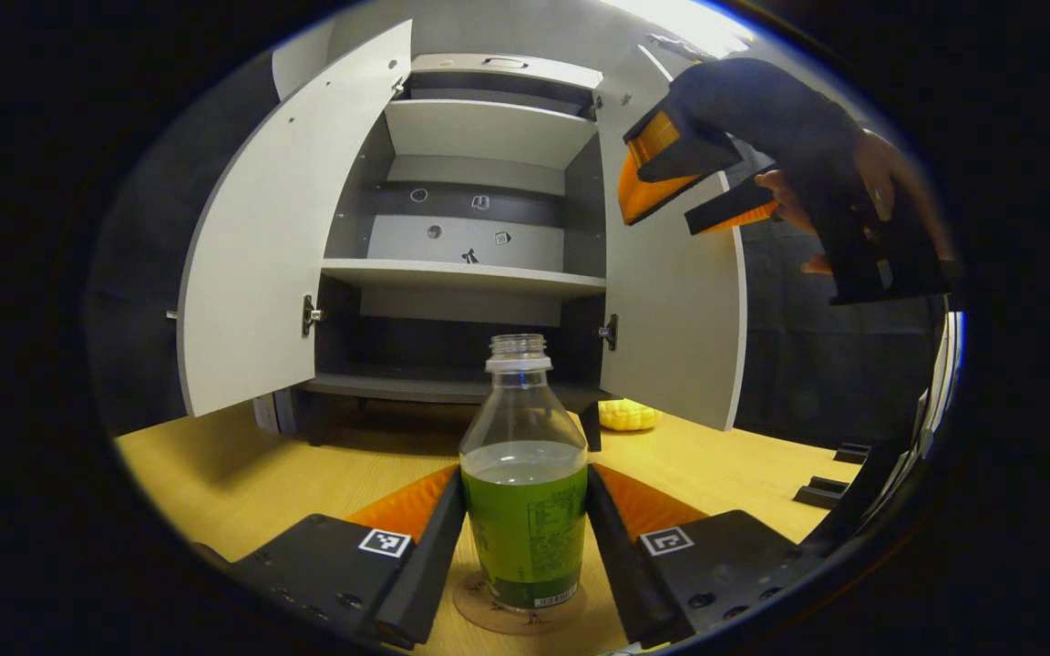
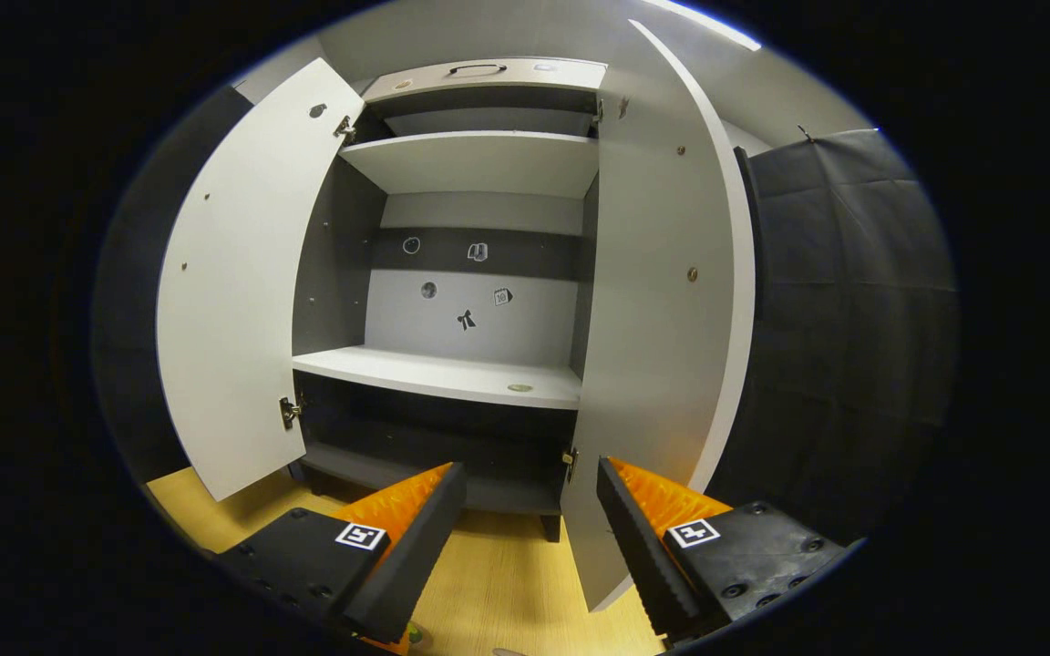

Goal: Grasp the bottle in the cabinet with the left hand and place it on the coaster, then close the right door with the right hand and the left door with the left hand.

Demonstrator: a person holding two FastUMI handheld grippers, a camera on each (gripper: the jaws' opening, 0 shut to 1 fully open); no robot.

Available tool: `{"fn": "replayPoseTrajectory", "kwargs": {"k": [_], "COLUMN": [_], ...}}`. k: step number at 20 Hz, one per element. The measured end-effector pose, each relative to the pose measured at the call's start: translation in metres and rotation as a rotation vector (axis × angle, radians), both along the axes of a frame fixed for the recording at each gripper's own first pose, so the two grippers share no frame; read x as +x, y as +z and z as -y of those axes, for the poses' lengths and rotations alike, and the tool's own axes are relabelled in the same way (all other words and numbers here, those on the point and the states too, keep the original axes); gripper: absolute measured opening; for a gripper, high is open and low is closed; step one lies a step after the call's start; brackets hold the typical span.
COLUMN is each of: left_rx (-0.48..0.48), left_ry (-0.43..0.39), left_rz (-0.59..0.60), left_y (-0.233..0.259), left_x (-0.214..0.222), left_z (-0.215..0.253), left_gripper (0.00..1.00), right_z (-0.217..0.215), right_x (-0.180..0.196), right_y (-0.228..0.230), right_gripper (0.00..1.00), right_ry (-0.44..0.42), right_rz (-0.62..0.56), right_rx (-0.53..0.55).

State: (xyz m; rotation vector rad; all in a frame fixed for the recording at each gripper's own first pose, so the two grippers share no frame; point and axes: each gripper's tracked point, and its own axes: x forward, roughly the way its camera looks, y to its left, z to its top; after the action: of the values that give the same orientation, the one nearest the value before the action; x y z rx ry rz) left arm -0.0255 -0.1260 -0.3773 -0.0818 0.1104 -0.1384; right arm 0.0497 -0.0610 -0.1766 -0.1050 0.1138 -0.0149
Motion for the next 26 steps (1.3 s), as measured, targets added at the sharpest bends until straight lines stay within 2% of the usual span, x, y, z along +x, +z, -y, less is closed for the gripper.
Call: {"fn": "replayPoseTrajectory", "kwargs": {"k": [6, 8, 11, 14, 19, 22, 26], "left_rx": [0.071, 0.061, 0.068, 0.097, 0.130, 0.113, 0.119], "left_ry": [0.039, 0.028, 0.049, 0.040, 0.011, -0.009, -0.023], "left_rz": [0.026, 0.017, 0.026, 0.043, 0.134, 0.148, 0.186], "left_y": [-0.002, -0.003, 0.004, 0.015, 0.064, 0.093, 0.159], "left_x": [-0.007, -0.007, -0.006, -0.003, 0.006, 0.013, 0.019], "left_z": [-0.003, -0.002, -0.008, -0.005, 0.008, 0.011, -0.001], "left_gripper": [0.80, 0.84, 0.95, 0.96, 0.95, 0.94, 0.94], "right_z": [0.002, 0.002, 0.001, 0.001, 0.001, -0.006, 0.002], "right_x": [-0.006, -0.007, -0.009, -0.011, -0.022, -0.030, -0.041], "right_y": [-0.005, -0.004, 0.001, 0.006, 0.018, 0.033, 0.080], "right_gripper": [0.96, 0.96, 0.96, 0.96, 0.96, 0.96, 0.96], "right_ry": [0.012, 0.012, 0.019, 0.020, 0.025, 0.039, 0.025], "right_rz": [-0.021, -0.021, -0.015, -0.009, -0.014, -0.029, 0.012], "right_rx": [-0.017, -0.019, -0.016, -0.018, -0.012, 0.029, 0.072]}}
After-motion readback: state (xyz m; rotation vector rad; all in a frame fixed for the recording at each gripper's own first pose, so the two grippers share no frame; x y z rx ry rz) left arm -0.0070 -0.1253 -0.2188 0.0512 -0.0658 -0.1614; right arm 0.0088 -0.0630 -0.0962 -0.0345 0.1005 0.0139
